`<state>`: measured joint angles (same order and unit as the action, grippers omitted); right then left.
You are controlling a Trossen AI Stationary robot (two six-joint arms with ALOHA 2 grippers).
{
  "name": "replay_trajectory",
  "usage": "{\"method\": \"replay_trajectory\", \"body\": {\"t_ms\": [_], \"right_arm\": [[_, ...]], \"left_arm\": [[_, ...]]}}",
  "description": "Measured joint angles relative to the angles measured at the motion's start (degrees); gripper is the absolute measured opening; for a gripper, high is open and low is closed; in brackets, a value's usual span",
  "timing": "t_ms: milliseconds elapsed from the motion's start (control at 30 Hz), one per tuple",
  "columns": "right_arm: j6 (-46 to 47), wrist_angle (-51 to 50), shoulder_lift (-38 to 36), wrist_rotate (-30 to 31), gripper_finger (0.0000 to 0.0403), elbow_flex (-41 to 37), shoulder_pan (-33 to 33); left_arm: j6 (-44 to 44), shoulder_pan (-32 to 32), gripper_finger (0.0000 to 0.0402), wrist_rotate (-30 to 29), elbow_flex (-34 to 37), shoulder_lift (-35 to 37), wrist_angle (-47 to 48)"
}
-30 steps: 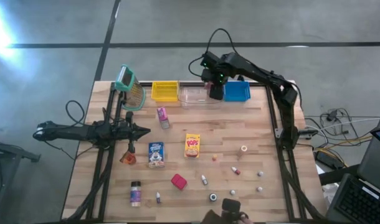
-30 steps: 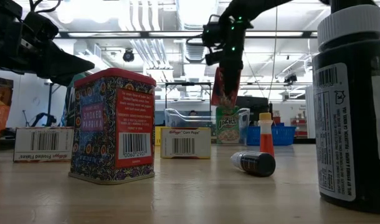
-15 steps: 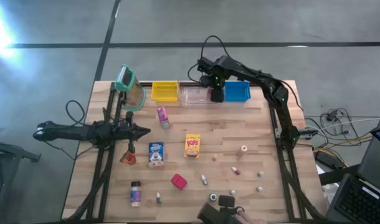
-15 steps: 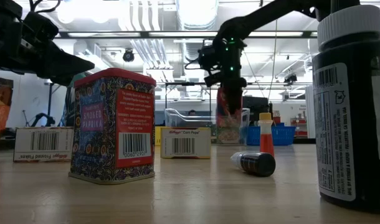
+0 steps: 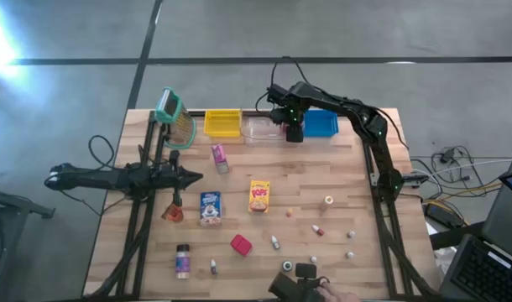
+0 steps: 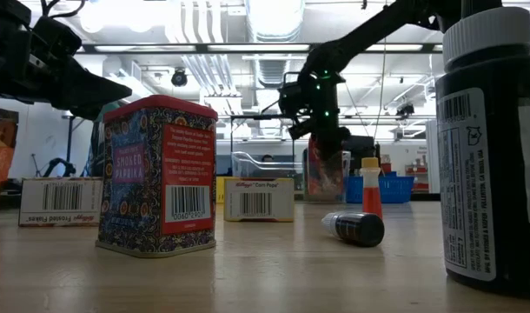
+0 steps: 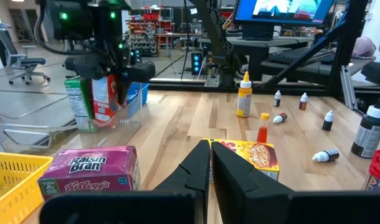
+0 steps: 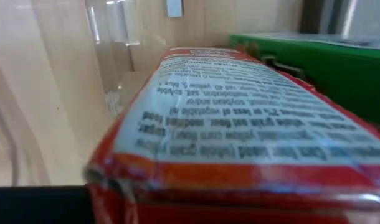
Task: Pick & Place Kitchen Items
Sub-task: Put the red cereal box into the transparent bin
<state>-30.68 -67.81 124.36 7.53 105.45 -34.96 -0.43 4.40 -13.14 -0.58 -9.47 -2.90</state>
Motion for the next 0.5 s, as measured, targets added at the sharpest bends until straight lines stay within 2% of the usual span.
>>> {"method": "replay_trajectory", "body": {"t_ms": [200,500], "right_arm": [[-0.1,1.9,-0.2,0.2,0.0193,-2.2,0.1],[0.2,2.7,-0.3,0.2,0.0176,-3.0,0.1]], "left_arm": [[0.0,0.0,0.0023,0.0,0.0,0.0,0.0],[0.0,0.0,0.0023,0.0,0.0,0.0,0.0]]}}
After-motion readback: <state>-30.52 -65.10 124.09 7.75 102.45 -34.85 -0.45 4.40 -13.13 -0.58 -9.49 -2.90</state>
